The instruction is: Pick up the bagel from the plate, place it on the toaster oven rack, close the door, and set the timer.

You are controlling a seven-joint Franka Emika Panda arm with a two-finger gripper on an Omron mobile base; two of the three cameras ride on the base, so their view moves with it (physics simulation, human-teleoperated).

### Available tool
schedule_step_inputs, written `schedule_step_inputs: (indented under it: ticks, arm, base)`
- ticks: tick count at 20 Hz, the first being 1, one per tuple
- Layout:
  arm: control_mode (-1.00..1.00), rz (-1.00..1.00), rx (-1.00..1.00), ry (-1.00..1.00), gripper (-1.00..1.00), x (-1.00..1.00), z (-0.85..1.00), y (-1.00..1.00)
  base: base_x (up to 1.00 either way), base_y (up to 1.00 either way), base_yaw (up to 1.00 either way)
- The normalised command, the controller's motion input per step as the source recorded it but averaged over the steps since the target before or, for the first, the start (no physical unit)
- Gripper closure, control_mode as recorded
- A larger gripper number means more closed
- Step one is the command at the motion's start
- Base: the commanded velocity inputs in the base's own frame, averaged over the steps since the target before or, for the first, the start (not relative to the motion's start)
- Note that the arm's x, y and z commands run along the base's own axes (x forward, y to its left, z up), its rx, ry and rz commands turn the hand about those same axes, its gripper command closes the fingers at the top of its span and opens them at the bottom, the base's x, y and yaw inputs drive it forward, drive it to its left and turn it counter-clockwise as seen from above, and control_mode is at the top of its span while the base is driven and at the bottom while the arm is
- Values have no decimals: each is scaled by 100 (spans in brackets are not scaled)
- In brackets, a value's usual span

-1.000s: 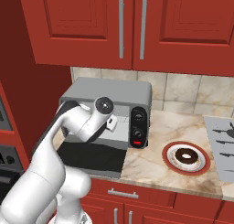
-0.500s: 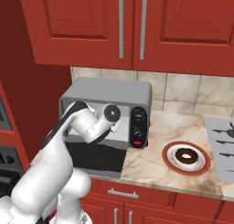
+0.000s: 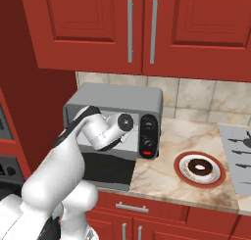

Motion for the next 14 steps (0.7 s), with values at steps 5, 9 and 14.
schedule_step_inputs:
  ticks: [5, 9, 14]
  arm:
    - [-100, 0, 10, 0, -100, 28, -12, 0]
    - [-100, 0, 7, 0, -100, 28, -15, 0]
    - [-100, 0, 3, 0, -100, 27, -8, 0]
  base:
    - [0, 0, 0]
    - [0, 0, 0]
    - [0, 0, 0]
